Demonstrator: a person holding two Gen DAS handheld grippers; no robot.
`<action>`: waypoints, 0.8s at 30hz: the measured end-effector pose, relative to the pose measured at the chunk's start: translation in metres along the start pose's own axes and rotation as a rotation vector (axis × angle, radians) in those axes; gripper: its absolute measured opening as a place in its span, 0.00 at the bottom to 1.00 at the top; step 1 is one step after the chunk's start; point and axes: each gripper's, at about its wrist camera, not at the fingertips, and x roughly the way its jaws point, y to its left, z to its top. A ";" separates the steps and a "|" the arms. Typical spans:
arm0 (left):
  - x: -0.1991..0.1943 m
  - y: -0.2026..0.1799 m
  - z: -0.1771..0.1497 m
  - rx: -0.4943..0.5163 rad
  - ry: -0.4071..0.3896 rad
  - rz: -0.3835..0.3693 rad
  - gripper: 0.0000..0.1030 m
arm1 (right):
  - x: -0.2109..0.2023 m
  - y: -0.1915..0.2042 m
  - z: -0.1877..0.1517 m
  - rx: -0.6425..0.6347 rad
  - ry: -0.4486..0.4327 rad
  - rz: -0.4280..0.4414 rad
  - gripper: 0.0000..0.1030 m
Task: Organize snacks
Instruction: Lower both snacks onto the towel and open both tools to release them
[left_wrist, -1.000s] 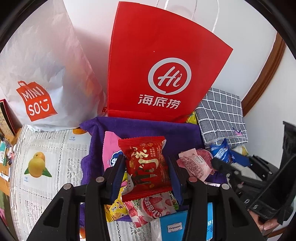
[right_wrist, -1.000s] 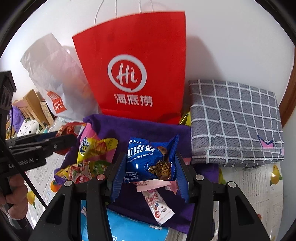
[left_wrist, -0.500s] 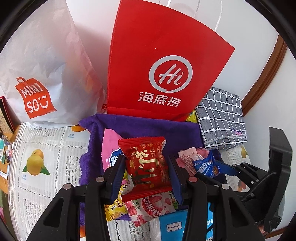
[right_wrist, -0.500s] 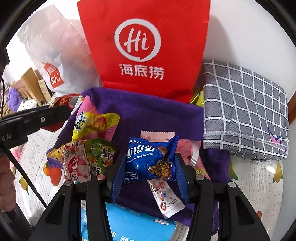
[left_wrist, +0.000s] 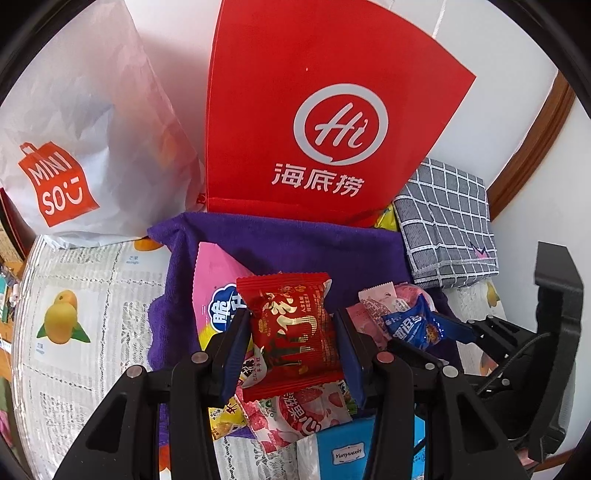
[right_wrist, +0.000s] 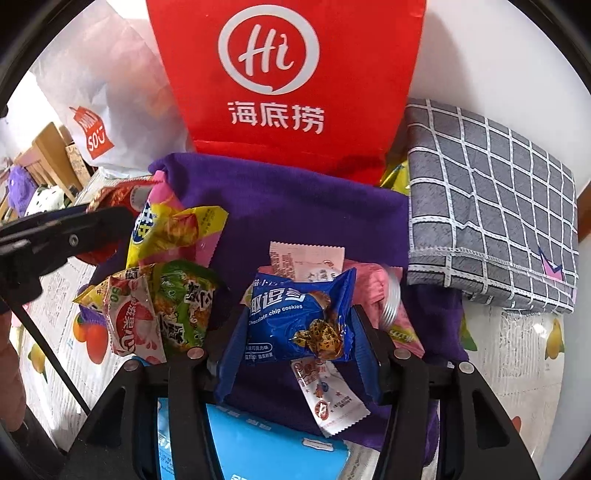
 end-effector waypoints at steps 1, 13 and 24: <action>0.001 0.000 0.000 -0.002 0.003 0.002 0.42 | -0.001 0.000 0.000 0.002 0.001 -0.001 0.53; 0.015 0.001 -0.002 -0.013 0.031 -0.010 0.43 | -0.010 -0.001 0.001 0.005 -0.010 -0.034 0.57; 0.028 -0.004 -0.005 -0.003 0.057 -0.008 0.43 | -0.018 -0.007 0.005 0.038 -0.041 -0.045 0.62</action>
